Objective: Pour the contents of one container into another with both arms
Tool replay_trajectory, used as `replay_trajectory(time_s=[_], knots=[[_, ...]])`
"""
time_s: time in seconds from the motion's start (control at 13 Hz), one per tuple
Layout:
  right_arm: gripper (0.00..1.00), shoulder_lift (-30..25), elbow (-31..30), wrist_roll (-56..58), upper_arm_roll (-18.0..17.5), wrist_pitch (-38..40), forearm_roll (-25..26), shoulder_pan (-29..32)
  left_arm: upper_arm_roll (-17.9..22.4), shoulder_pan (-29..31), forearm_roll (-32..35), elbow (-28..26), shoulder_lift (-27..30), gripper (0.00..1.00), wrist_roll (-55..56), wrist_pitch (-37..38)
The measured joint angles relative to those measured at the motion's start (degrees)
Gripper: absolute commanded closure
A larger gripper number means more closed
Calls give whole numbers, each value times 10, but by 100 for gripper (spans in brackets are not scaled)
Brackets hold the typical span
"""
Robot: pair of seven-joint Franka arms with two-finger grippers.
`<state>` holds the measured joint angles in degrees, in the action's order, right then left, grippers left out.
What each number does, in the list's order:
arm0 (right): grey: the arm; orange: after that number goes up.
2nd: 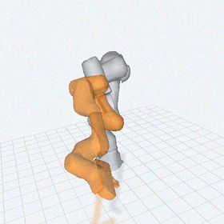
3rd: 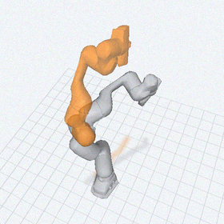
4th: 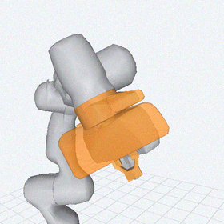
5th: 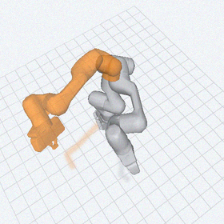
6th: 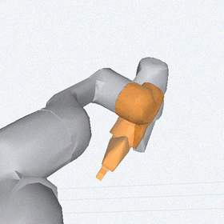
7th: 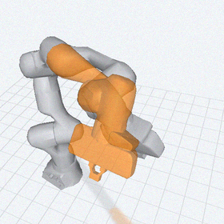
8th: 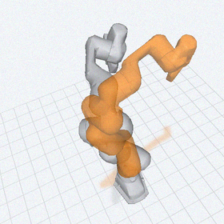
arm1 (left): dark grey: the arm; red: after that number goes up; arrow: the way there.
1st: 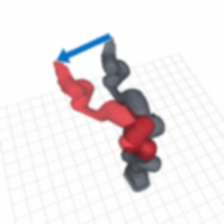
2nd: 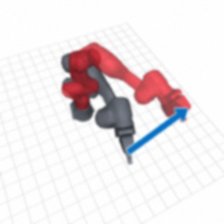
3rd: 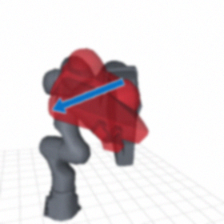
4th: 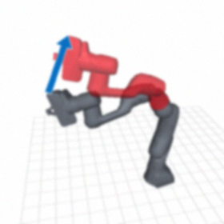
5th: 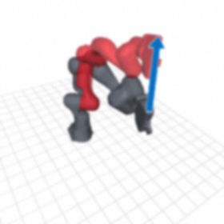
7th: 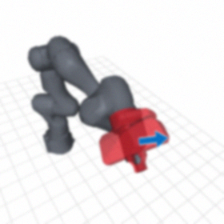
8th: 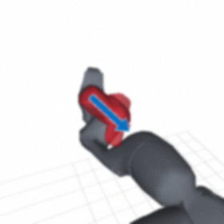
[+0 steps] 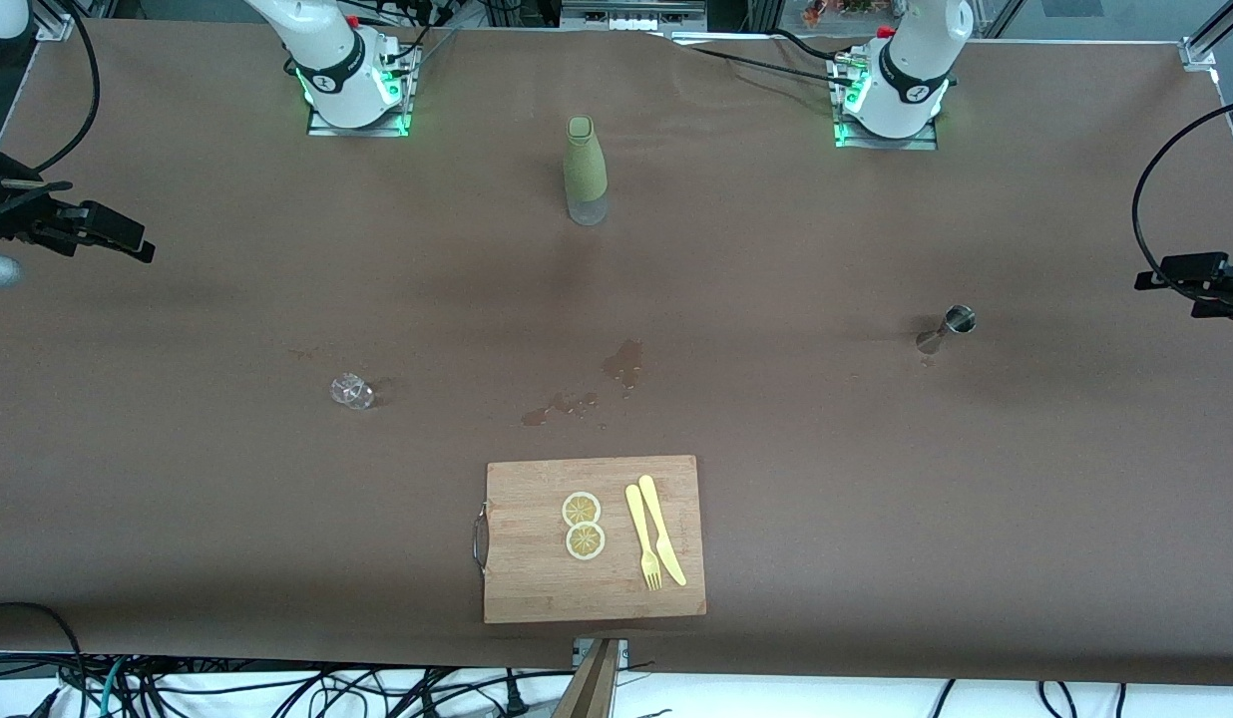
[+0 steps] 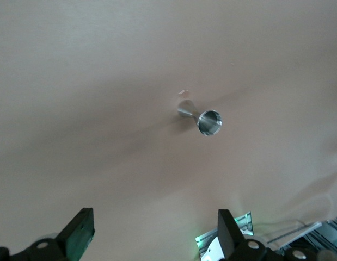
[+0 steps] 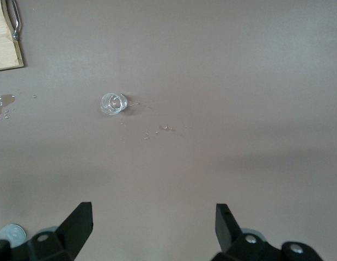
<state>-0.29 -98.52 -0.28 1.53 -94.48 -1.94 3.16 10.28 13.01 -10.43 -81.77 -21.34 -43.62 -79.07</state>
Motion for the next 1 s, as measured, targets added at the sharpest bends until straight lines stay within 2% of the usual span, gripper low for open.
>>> replay_trajectory(time_s=[0.38, 0.62, 0.77, 1.0], knots=[[0, 17, -1, 16, 0, 9, 0, 0, 55, 55, -144, -46, -47, 0, -268, 10], [0, 55, -1, 136, 3, 10, -12, 7, 64, 101, -215, -59, -100, 0, -419, 25], [0, 81, -1, 245, 8, 9, -41, 22, 69, 126, -266, -62, -138, 0, -513, 49], [0, 122, -1, 382, 15, 9, -131, 66, 82, 146, -341, -65, -205, 0, -677, 84]])
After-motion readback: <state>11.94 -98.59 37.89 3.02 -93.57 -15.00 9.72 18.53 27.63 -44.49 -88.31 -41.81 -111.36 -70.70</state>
